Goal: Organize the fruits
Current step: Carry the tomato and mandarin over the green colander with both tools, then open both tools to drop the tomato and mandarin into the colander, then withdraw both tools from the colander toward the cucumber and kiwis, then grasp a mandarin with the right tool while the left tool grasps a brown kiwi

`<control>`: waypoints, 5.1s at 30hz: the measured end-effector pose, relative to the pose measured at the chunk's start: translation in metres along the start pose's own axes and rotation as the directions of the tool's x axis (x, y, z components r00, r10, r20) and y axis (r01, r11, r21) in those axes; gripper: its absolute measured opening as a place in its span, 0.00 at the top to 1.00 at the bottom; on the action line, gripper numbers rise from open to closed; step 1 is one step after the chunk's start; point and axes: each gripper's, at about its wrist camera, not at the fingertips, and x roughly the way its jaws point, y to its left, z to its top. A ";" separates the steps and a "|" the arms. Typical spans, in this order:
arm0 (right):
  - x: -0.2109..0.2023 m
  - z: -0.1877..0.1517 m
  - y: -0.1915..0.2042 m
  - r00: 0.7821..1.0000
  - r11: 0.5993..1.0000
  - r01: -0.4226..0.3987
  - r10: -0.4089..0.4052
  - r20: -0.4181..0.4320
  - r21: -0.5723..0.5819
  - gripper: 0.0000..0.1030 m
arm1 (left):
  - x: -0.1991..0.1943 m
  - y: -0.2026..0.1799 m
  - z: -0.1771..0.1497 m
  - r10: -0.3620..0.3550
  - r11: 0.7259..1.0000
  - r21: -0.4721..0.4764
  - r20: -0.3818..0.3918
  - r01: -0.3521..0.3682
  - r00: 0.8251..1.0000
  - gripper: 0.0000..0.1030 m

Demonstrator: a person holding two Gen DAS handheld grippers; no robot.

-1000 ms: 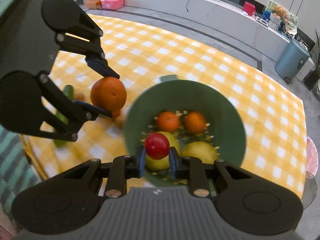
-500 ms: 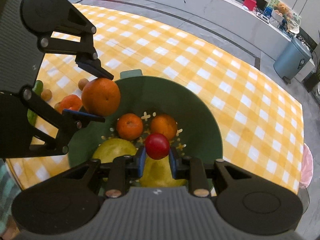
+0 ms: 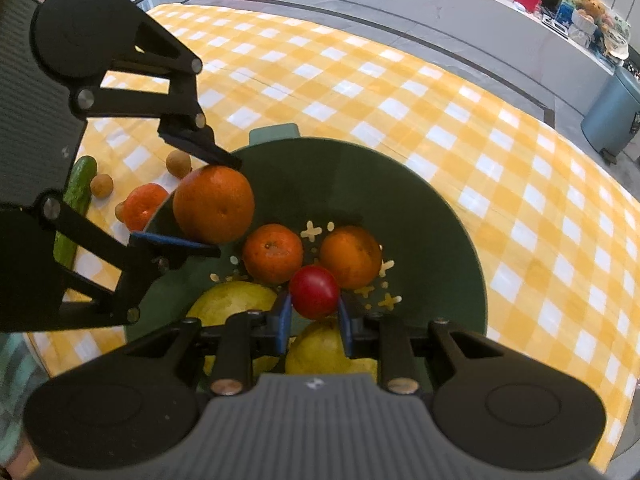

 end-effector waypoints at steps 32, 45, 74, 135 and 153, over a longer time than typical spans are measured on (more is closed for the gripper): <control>0.010 -0.004 0.004 0.997 0.997 0.081 -0.081 -0.003 -0.008 0.60 | 0.003 -0.008 -0.013 -0.041 0.999 0.002 0.031 0.041 0.999 0.38; -0.002 -0.004 0.003 0.995 0.995 0.094 -0.095 0.027 0.027 0.36 | -0.007 -0.009 -0.017 -0.010 1.000 0.001 0.086 0.010 0.996 0.21; -0.062 -0.007 0.073 0.968 0.961 0.231 -0.242 0.059 0.153 0.17 | -0.062 0.006 -0.108 0.036 0.958 -0.285 0.053 -0.019 0.998 0.16; 0.069 0.016 0.210 0.940 0.857 0.337 -0.282 0.192 -0.389 0.57 | -0.004 0.051 -0.196 -0.036 0.820 -0.572 -0.031 0.011 0.999 0.60; 0.069 0.010 0.207 0.935 0.797 0.355 -0.295 0.198 -0.489 0.70 | 0.005 0.040 -0.186 -0.078 0.846 -0.530 -0.029 0.051 0.997 0.48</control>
